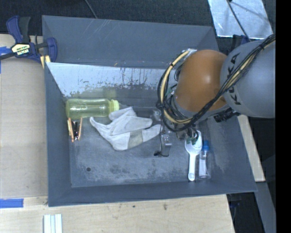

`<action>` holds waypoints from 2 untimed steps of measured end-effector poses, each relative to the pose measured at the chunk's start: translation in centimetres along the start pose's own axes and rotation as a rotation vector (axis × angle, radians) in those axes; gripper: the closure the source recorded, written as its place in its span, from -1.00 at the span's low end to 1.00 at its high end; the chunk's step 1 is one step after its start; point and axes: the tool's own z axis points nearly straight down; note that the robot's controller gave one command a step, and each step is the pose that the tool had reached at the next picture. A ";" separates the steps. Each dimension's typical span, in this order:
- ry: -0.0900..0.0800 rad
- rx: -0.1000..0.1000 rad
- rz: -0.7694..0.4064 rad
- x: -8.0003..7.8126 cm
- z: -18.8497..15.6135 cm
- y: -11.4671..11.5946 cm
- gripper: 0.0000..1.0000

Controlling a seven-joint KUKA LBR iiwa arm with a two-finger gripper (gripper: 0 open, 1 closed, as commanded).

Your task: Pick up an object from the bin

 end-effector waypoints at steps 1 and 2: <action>-0.008 0.000 0.000 -0.2 -0.5 0.0 -1.00; -0.014 -0.001 0.072 -2.6 3.0 0.7 -1.00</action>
Offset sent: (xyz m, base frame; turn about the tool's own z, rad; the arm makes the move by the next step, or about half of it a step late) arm 0.0383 0.0120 -0.0567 0.1154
